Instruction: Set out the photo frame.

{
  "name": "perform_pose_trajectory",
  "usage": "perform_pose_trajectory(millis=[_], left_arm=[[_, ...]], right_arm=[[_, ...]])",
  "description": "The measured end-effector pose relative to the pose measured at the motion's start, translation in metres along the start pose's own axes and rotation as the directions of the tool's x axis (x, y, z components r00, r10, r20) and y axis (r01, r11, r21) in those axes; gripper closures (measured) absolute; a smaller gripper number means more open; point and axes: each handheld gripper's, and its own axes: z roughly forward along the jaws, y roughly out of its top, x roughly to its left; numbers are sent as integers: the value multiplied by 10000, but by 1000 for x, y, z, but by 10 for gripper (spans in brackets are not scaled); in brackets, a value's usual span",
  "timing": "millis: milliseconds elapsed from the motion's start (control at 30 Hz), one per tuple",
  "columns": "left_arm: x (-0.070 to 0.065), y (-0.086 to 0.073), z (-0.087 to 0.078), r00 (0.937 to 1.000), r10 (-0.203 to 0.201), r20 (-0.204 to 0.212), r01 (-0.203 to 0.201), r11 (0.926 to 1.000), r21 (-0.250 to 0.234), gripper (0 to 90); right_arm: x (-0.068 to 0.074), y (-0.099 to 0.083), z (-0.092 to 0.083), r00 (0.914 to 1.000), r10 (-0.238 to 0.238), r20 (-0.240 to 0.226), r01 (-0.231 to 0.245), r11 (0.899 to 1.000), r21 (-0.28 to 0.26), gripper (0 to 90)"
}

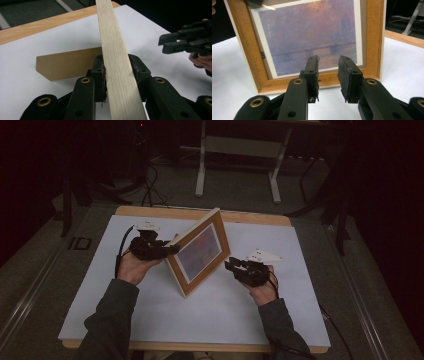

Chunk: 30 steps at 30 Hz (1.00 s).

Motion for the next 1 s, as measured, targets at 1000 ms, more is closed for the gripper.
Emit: perform_pose_trajectory(millis=[1000], left_arm=[[30,13,9,9643,1240,2341,-1301,9914,106,722]], right_arm=[[-11,6,-8,9995,35,300,-30,9999,-166,694]])
